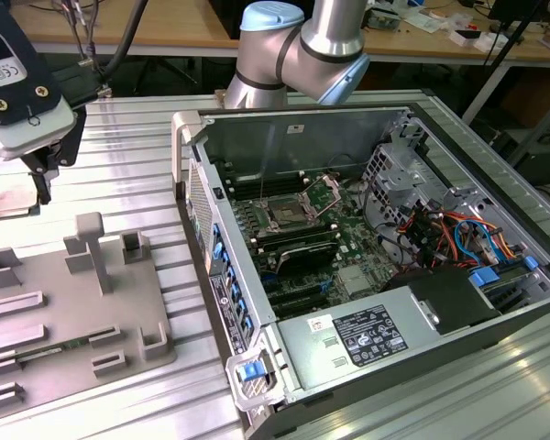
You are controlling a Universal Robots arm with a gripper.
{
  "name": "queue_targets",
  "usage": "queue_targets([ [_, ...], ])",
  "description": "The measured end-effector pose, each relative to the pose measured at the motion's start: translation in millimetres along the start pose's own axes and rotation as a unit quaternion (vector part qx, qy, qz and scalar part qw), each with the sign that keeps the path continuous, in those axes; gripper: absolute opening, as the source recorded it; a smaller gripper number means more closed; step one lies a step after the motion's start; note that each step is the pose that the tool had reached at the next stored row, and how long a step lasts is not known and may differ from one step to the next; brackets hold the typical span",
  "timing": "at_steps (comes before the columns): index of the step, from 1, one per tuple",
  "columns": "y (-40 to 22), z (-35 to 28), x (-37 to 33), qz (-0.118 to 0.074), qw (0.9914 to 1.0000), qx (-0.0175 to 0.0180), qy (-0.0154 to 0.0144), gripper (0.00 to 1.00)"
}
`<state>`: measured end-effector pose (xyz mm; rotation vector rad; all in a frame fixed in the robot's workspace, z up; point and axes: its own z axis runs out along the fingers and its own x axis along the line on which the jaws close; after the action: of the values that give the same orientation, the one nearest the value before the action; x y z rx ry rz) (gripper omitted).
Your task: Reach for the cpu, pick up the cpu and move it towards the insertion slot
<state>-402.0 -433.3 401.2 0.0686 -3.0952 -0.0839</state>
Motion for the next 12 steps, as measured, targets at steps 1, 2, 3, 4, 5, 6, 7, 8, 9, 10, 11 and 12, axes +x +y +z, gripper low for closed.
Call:
queue_targets([
  [1, 0.0, 0.0, -0.4, 0.000, 1.00000, 0.0000, 0.0000, 0.55],
  [2, 0.0, 0.0, -0.8, 0.000, 1.00000, 0.0000, 0.0000, 0.55],
  [3, 0.0, 0.0, -1.1, 0.000, 1.00000, 0.0000, 0.0000, 0.55],
  [4, -0.1, 0.0, -1.5, 0.000, 1.00000, 0.0000, 0.0000, 0.55],
  [5, -0.1, -0.1, -1.9, 0.000, 1.00000, 0.0000, 0.0000, 0.55],
  [6, -0.1, -0.1, -2.3, 0.000, 1.00000, 0.0000, 0.0000, 0.55],
  [7, -0.1, -0.1, -2.7, 0.000, 1.00000, 0.0000, 0.0000, 0.55],
  [8, -0.2, -0.1, -3.1, 0.000, 1.00000, 0.0000, 0.0000, 0.55],
  [9, -0.2, -0.1, -3.4, 0.000, 1.00000, 0.0000, 0.0000, 0.55],
  [10, -0.2, -0.2, -3.8, 0.000, 1.00000, 0.0000, 0.0000, 0.55],
  [11, -0.2, -0.2, -4.4, 0.000, 1.00000, 0.0000, 0.0000, 0.55],
  [12, -0.2, -0.2, -4.8, 0.000, 1.00000, 0.0000, 0.0000, 0.55],
])
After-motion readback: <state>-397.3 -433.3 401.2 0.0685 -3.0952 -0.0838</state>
